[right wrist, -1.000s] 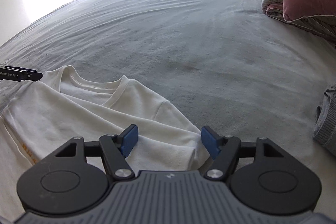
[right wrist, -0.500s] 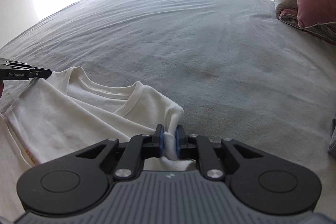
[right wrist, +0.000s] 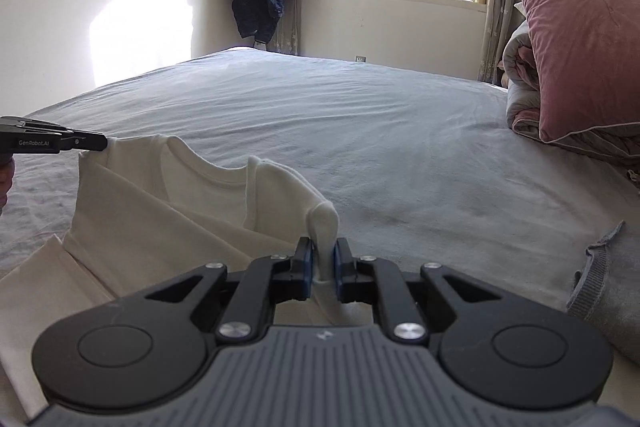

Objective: Fold clothes
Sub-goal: 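Grasp the sweatshirt edge with both grippers, then lift the edge with both grippers and fold it over the sweatshirt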

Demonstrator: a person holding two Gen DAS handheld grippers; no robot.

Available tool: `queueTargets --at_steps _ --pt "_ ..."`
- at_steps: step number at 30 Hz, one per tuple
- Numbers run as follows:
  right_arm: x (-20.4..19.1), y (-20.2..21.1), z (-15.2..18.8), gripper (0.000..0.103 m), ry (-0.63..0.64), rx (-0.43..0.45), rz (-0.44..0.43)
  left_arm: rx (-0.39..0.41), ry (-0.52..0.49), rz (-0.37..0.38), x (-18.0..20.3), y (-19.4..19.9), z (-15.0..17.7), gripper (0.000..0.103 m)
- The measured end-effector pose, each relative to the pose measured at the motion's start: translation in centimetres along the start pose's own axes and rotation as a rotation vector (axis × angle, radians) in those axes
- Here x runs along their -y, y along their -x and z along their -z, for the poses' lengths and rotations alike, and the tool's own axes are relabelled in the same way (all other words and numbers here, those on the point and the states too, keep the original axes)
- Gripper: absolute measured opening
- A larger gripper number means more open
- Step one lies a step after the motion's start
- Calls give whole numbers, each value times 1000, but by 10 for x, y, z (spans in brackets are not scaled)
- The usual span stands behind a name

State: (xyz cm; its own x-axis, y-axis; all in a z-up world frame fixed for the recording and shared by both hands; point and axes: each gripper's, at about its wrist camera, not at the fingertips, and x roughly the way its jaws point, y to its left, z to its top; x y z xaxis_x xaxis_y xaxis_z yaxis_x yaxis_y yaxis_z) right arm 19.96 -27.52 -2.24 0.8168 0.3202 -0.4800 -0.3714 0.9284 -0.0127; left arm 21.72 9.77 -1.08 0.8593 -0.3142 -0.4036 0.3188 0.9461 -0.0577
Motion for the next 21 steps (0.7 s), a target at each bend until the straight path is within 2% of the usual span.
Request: queueTargets --at_steps 5,10,15,21 --pt "-11 30 9 13 32 27 -6 50 -38 22 7 40 11 2" --pt "-22 52 27 13 64 15 -24 45 -104 54 14 75 31 1" --pt "-32 65 50 13 77 -24 -39 -14 -130 88 16 99 58 1" --pt "-42 75 80 13 22 -93 -43 -154 -121 121 15 104 92 2"
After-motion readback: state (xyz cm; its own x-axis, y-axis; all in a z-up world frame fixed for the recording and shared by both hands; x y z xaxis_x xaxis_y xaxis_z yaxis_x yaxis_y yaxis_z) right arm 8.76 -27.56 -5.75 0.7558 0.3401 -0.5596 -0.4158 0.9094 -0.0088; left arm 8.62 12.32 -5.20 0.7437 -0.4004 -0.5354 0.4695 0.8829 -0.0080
